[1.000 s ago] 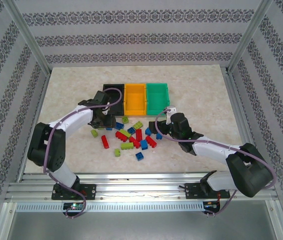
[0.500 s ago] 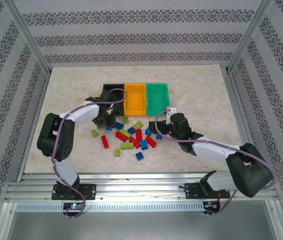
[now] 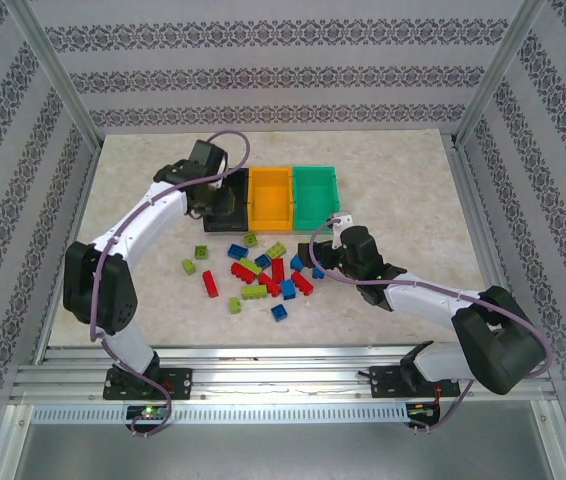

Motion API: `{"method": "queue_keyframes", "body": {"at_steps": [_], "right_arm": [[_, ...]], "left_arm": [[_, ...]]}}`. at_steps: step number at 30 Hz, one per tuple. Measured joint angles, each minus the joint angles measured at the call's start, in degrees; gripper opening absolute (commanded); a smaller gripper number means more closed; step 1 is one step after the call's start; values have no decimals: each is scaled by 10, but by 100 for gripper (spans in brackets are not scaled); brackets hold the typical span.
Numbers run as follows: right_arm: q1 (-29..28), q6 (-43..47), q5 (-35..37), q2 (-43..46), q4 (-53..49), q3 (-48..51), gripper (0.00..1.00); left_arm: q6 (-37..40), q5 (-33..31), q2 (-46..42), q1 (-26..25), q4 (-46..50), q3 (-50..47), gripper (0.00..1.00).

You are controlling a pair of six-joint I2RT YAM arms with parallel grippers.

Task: Sort the legos into containers by color
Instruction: Place the lego in the container, then pick up the lego from the center of the table.

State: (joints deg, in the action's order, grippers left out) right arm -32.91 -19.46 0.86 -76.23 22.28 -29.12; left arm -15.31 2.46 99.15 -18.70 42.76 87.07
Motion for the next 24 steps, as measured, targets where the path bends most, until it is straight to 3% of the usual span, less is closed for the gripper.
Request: {"method": "queue_keyframes", "body": {"at_steps": [5, 9, 15, 20, 24], "right_arm": [[0, 2, 1, 0, 0, 0, 98], [-4, 5, 9, 7, -2, 0, 98], [-4, 1, 6, 11, -24, 0, 93], [-4, -42, -4, 21, -88, -1, 76], [-4, -72, -8, 17, -172, -17, 70]], "left_arm": [[16, -16, 77, 0, 17, 99, 57], [19, -16, 87, 0, 15, 89, 59], [19, 7, -21, 0, -60, -87, 60], [14, 60, -148, 0, -165, -253, 60], [-7, 104, -202, 0, -269, -351, 60]]}}
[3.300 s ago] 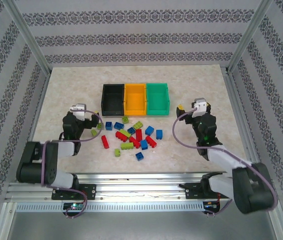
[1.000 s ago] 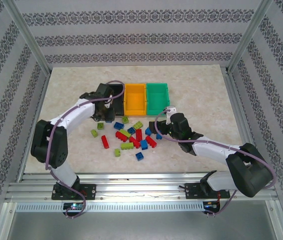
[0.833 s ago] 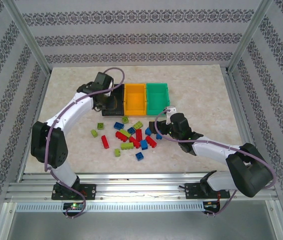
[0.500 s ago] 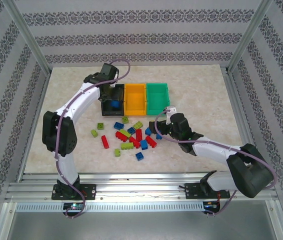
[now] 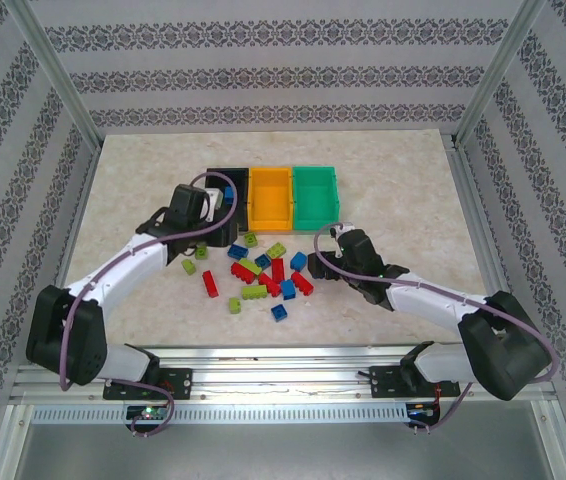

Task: Sort the legos into containers by color
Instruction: Pick up the lego from the center of the table, then place the lego in the container.

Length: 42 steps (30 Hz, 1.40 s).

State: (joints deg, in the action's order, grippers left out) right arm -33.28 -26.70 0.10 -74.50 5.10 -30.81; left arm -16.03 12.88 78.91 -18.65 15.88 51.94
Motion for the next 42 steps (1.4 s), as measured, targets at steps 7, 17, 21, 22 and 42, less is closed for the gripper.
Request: {"method": "queue_keyframes", "body": {"at_steps": [7, 17, 21, 22, 42], "right_arm": [[0, -34, -25, -70, -103, -60, 63], [-16, -51, -25, -139, -190, -149, 48], [-21, -53, -20, -155, -208, -161, 35], [-23, -55, -17, -156, -212, -165, 32], [-52, -19, -20, -211, -309, -465, 25]], "left_arm": [[-9, -5, -65, 0, -117, -117, 61], [-5, -100, -208, 5, -189, -230, 59], [-17, -115, -188, 17, -190, -232, 59], [-26, -113, -181, 25, -193, -232, 59], [-172, 7, -172, 195, -289, -311, 60]]}}
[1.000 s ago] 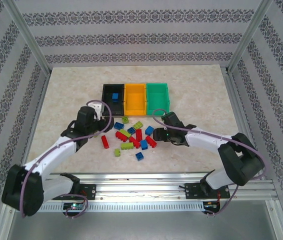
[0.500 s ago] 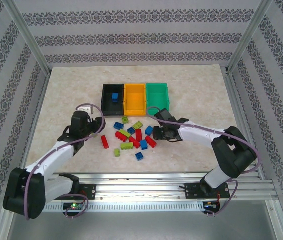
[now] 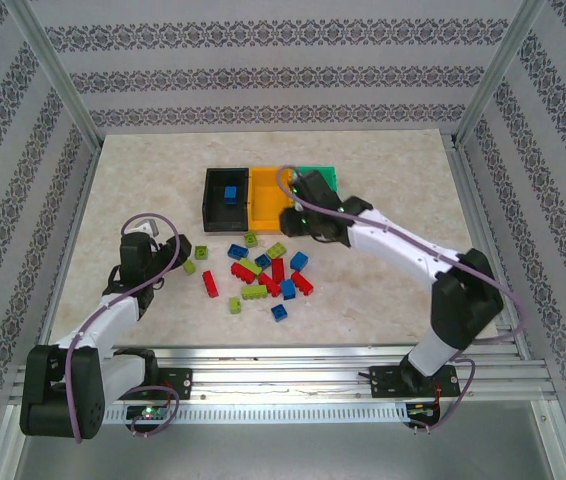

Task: Sort the legos into containers by color
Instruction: Place the lego in the container, then pick up the lego from the center of the table.

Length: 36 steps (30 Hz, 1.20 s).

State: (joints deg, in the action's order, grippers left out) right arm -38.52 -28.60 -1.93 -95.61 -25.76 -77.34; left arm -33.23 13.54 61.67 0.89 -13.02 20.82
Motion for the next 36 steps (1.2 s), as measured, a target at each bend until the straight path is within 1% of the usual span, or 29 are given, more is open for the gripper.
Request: {"method": "queue_keyframes", "body": {"at_steps": [4, 5, 6, 9, 10, 12, 14, 16, 18, 26, 30, 32, 36], "right_arm": [[-12, 14, -30, -126, 1, -173, 26], [-15, 17, -37, -164, 0, -223, 28], [-15, 20, -42, -197, -5, -268, 34], [-18, 35, -47, -295, -37, -408, 54], [-19, 38, -47, -323, -50, -451, 56], [-19, 47, -45, -349, -71, -491, 57], [-19, 50, -43, -349, -91, -492, 57], [-21, 51, -40, -332, -87, -458, 57], [-23, 51, -37, -296, -83, -393, 57], [-37, 39, -14, -79, -52, -46, 56], [-36, 28, 2, -21, -48, 53, 58], [-36, 25, 16, -11, -47, 90, 59], [-36, 20, 37, -11, -50, 127, 60]], "left_arm": [[-3, 9, 0, 0, -11, -2, 60], [-3, 11, 0, 1, -12, -2, 60], [-3, 13, 0, 2, -14, -2, 60], [-3, 16, 0, 7, -17, -2, 61], [-3, 16, 1, 7, -17, -2, 61], [-3, 17, 7, 7, -20, -2, 61], [-3, 19, 14, 7, -20, -2, 61], [-3, 26, 17, 7, -20, -2, 61], [-3, 30, 17, 7, -21, -2, 62], [-5, 43, 18, 11, -30, -2, 62], [-6, 43, 17, 12, -30, -2, 62], [-8, 45, 16, 14, -31, -2, 62], [-10, 47, 16, 15, -34, -2, 62]]}}
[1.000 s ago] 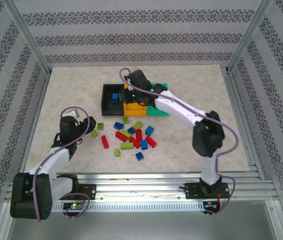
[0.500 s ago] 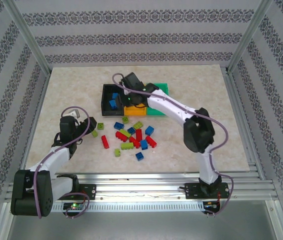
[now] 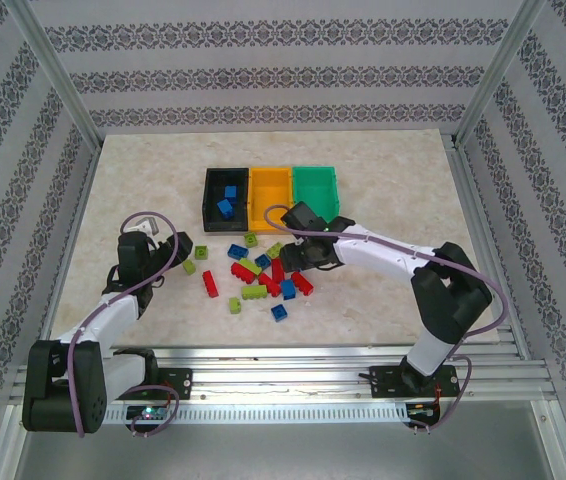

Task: Sort the legos into containers by color
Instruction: Pick up the lego from the center of the table.

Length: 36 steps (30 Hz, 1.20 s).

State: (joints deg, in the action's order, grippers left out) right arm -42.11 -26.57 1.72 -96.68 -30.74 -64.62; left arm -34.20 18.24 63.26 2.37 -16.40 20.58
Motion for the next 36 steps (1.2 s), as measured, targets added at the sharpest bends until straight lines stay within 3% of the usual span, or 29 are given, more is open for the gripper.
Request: {"method": "queue_keyframes", "body": {"at_steps": [14, 36], "right_arm": [[0, 0, 8, -85, 6, -58, 60], [25, 2, 66, -112, -17, -76, 64]], "left_arm": [[1, 9, 28, 0, -11, 0, 66], [3, 4, 10, 0, -10, 3, 66]]}}
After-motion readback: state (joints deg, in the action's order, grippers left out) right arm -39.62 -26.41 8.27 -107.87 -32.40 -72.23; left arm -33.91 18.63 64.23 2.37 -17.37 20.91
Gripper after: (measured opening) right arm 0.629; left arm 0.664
